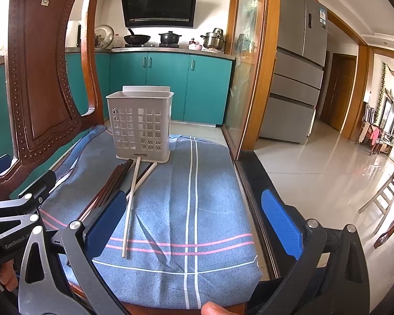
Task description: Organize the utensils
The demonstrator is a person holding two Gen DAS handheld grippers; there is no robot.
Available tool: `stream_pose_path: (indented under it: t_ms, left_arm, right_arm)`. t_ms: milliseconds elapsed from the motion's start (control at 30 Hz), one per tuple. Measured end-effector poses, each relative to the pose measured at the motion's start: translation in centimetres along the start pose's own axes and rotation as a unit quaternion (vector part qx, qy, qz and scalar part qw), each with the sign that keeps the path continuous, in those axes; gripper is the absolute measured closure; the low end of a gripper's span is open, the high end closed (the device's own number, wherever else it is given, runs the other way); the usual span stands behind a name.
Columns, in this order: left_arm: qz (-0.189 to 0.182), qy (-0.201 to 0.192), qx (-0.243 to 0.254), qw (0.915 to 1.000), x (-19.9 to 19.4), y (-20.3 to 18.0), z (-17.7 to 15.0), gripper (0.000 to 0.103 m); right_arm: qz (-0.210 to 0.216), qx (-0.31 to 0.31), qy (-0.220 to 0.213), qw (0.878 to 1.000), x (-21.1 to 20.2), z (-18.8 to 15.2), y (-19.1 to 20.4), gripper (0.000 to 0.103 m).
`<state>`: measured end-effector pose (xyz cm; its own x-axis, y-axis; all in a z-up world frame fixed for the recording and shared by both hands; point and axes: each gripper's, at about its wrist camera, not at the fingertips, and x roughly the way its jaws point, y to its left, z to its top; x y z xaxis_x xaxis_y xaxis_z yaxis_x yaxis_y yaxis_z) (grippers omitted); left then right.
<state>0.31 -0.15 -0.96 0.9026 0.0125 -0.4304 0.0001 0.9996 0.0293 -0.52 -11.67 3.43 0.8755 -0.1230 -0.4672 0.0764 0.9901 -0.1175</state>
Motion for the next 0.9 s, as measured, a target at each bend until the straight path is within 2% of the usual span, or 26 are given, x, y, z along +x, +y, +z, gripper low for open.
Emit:
stream_pose_path:
  t_ms: [900]
  left_arm:
    - [0.002, 0.007, 0.003, 1.0, 0.48, 0.04, 0.2, 0.003]
  right_arm:
    - [-0.005, 0.015, 0.002, 1.0, 0.02, -0.3, -0.78, 0.002]
